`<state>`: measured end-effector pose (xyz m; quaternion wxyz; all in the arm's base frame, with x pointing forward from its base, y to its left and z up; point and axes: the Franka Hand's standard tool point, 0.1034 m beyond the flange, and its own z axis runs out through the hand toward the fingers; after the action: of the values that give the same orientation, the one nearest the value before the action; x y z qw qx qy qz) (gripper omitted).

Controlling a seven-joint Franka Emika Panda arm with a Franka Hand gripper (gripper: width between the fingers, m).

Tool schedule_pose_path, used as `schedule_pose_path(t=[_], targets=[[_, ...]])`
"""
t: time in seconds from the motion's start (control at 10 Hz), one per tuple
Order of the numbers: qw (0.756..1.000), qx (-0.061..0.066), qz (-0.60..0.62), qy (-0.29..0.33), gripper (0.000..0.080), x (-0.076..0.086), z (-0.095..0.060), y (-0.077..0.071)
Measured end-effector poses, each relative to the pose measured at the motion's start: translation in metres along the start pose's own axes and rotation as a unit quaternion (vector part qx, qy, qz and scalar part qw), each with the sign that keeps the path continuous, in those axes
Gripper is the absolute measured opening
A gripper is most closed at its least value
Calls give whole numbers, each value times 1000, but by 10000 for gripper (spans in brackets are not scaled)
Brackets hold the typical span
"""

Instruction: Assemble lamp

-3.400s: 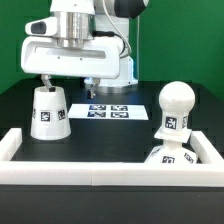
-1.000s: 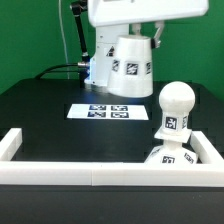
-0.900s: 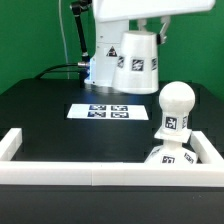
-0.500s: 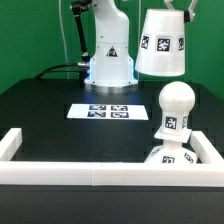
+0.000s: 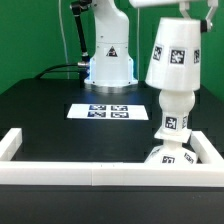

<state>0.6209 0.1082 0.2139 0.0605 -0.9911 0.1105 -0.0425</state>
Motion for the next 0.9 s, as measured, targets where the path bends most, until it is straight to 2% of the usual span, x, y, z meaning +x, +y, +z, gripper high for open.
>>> schedule_pose_path(t=[0.2, 0.6, 0.7, 0.9], targets=[[1000, -6, -3, 7, 44, -10, 25, 8], [1000, -6, -2, 6, 44, -9, 24, 8], [1000, -6, -11, 12, 44, -12, 28, 12], [1000, -12, -9, 14, 44, -15, 45, 19]])
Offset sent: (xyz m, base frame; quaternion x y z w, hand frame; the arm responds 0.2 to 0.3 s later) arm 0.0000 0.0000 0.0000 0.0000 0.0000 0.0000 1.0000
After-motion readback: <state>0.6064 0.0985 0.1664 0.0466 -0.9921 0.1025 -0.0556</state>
